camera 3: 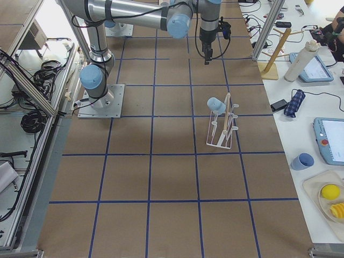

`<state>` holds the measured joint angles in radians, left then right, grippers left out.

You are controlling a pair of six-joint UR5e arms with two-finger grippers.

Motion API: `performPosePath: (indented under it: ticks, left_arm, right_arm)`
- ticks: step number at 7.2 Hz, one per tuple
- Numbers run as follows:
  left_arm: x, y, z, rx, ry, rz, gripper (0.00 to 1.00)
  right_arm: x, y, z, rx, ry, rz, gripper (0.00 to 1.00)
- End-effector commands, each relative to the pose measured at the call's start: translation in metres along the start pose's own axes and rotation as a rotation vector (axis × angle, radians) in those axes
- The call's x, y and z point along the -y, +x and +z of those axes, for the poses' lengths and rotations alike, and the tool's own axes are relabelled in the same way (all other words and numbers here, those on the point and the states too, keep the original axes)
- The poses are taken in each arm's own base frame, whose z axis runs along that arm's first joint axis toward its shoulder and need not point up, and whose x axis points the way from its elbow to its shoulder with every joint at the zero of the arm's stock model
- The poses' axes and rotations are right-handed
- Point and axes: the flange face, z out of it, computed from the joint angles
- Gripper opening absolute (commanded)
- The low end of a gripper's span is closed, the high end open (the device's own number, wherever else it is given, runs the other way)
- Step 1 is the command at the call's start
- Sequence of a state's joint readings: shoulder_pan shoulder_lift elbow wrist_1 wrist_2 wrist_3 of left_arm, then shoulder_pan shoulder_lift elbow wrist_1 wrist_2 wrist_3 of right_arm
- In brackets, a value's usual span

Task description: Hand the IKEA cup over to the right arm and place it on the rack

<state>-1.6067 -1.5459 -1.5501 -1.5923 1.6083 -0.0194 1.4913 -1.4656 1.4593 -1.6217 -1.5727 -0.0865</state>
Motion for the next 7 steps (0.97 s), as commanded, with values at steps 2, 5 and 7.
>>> performPosePath:
  ticks: [2, 5, 7]
  left_arm:
    - [0.0008, -0.0052, 0.0010, -0.010, -0.004, 0.010, 1.00]
    - [0.0009, -0.0058, 0.0016, -0.004, -0.011, 0.022, 1.00]
    - [0.0021, -0.0103, -0.0025, -0.003, -0.003, 0.014, 1.00]
  right_arm:
    - [-0.0477, -0.0672, -0.0224, -0.014, -0.036, 0.008, 1.00]
    - [-0.0458, -0.0676, -0.0174, -0.013, -0.042, 0.007, 1.00]
    - [-0.0458, -0.0676, -0.0180, -0.012, -0.036, 0.007, 1.00]
